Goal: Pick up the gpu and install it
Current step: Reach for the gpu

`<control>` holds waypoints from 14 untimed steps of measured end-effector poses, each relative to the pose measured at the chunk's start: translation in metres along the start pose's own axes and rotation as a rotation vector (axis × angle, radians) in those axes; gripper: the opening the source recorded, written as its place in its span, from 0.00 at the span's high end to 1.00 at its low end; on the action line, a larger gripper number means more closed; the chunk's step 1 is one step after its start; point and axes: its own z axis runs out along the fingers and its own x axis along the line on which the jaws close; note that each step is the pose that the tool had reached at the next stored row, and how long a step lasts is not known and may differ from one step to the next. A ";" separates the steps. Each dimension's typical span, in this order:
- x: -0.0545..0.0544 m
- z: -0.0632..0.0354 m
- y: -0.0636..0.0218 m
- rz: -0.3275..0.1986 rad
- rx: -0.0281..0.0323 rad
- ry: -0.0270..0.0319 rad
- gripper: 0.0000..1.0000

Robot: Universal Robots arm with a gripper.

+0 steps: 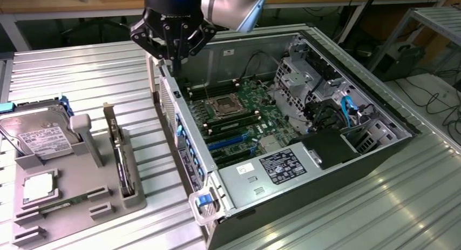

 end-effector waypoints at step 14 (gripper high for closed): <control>0.006 -0.0002 -0.0010 0.000 0.0000 0.0000 0.89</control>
